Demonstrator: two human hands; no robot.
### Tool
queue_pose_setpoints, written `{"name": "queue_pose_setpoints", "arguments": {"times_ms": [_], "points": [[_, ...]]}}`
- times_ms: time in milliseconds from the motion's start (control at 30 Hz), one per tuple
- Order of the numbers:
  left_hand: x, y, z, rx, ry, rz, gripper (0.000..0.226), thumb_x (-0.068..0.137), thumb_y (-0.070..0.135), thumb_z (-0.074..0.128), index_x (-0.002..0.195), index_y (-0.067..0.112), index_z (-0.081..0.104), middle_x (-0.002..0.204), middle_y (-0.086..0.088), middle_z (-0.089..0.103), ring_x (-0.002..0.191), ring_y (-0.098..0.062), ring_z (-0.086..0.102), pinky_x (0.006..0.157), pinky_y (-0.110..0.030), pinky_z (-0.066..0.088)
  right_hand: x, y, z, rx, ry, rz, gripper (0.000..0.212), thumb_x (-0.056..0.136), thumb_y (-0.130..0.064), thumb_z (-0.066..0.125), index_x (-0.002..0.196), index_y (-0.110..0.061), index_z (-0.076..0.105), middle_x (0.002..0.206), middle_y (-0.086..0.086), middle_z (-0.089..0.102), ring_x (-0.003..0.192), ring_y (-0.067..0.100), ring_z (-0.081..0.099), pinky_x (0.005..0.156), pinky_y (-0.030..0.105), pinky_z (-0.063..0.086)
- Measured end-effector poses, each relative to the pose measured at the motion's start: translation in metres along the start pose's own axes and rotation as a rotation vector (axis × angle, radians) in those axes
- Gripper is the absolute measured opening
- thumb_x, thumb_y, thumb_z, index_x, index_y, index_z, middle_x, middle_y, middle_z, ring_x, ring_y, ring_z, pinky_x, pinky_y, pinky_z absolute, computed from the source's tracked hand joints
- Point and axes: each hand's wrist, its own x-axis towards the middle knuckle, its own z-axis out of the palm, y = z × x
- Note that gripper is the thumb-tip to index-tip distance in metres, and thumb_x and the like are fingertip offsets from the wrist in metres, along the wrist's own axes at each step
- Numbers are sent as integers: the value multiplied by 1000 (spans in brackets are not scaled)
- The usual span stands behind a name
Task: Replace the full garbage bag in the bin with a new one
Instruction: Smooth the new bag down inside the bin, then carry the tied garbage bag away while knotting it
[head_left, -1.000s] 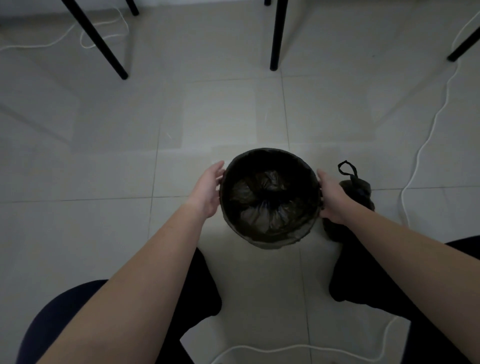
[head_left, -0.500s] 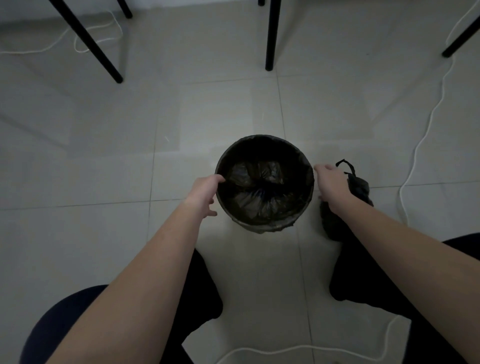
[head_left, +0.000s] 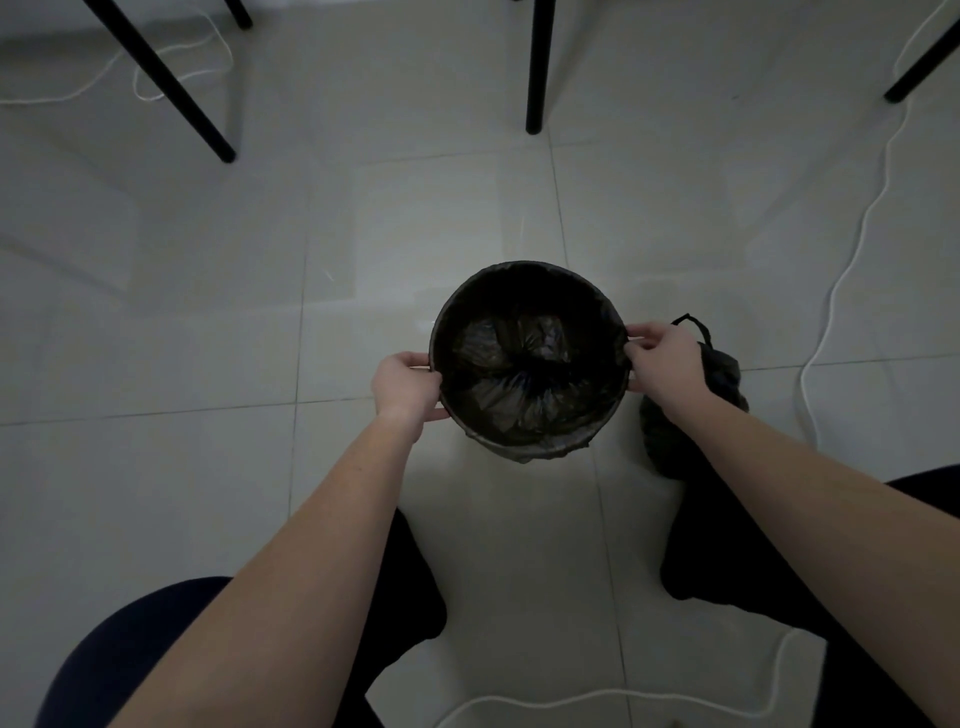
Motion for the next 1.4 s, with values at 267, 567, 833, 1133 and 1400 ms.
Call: {"name": "queue_pose_setpoints", "arguments": {"times_ms": [267, 567, 833, 1133, 1400], "points": [[-5, -2, 1, 148, 46, 65, 31, 96, 4, 61, 127, 8, 67, 119, -17, 74, 106, -35, 74, 88, -49, 64, -2, -5, -10, -79, -28, -20, 36, 96, -13, 62, 131, -10, 65, 103, 4, 71, 87, 25, 69, 76, 45, 62], [-77, 26, 29, 564, -15, 653, 39, 99, 15, 65, 138, 16, 68, 134, -4, 71, 124, -23, 66, 111, -32, 47, -67, 6, -84, -434, 17, -140, 44, 92, -24, 69, 134, -12, 64, 126, 11, 71, 118, 28, 64, 103, 34, 45], [-143, 37, 120, 647, -260, 832, 38, 97, 16, 70, 135, 22, 71, 131, 0, 73, 123, -19, 65, 111, -33, 48, -113, 39, -147, -395, 151, -94, 39, 89, -18, 73, 127, -9, 67, 123, 12, 72, 112, 29, 67, 83, 27, 44], [-123, 41, 217, 849, -391, 935, 45, 97, 17, 68, 140, 29, 65, 144, 5, 65, 134, -17, 58, 112, -30, 43, -67, 81, -159, -279, 138, -4, 48, 85, -21, 77, 130, -9, 64, 125, 11, 70, 116, 30, 65, 89, 28, 45], [-77, 44, 297, 1049, -577, 1201, 50, 95, 10, 73, 143, 23, 64, 148, 0, 61, 141, -23, 49, 120, -34, 36, -5, 119, -139, -225, 177, 63, 60, 82, -29, 83, 135, -14, 60, 130, 7, 66, 118, 27, 63, 89, 29, 45]]}}
